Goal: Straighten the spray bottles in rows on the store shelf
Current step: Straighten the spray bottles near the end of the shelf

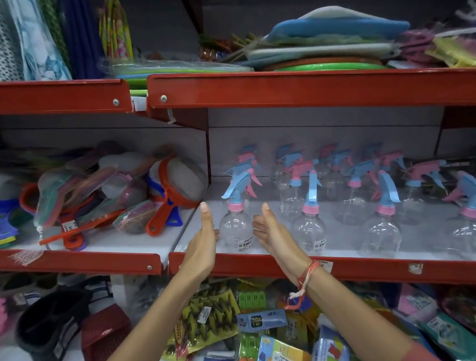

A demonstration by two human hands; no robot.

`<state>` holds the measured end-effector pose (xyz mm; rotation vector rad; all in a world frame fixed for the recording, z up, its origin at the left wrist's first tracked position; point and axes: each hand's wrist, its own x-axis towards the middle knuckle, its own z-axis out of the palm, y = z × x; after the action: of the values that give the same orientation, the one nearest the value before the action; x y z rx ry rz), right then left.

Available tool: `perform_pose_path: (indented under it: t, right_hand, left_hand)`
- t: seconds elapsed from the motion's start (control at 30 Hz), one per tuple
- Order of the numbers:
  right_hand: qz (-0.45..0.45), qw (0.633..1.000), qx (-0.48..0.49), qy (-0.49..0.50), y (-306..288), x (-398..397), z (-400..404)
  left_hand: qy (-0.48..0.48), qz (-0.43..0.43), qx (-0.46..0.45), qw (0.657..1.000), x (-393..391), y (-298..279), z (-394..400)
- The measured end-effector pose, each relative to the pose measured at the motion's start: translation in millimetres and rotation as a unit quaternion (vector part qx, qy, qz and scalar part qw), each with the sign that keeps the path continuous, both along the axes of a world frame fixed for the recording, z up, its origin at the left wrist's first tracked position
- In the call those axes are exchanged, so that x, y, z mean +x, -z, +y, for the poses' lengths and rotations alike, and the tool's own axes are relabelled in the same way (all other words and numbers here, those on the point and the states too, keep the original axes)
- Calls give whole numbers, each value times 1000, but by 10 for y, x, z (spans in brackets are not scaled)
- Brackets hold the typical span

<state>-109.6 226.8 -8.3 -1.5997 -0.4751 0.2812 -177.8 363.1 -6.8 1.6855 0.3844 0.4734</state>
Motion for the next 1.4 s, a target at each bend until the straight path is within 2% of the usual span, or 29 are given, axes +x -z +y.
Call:
perform_pose_path:
  t: [0.23,0.43,0.63,0.77,0.97,1.2,1.3,1.4]
  right_hand:
    - [-18,1000,-18,16,-80,39,39]
    - [25,999,-19,-37,-149,30,157]
    - [74,995,24,-65,-151,-73,127]
    - [83,994,33,-61,-154,-117,29]
    - [69,996,16,-45,-123,-143,1]
    - [43,998,-20,-35,-90,-129,-27]
    - [4,1000,-4,-13,-32,-152,-154]
    - [-33,996,77,30,-23,-178,-366]
  left_hand:
    - [-10,20,17,1000,-107,30,-50]
    - [42,29,-39,998,-89,-63,-36]
    - [58,18,-14,998,-62,-161,79]
    - [81,23,-35,996,-78,-197,88]
    - [101,21,-38,994,-84,-149,102]
    - [60,29,-18,998,-106,-142,45]
    - [-24,-41,6,999,-144,-76,-16]
    - [-99,-155,9,983,-182,-37,-109]
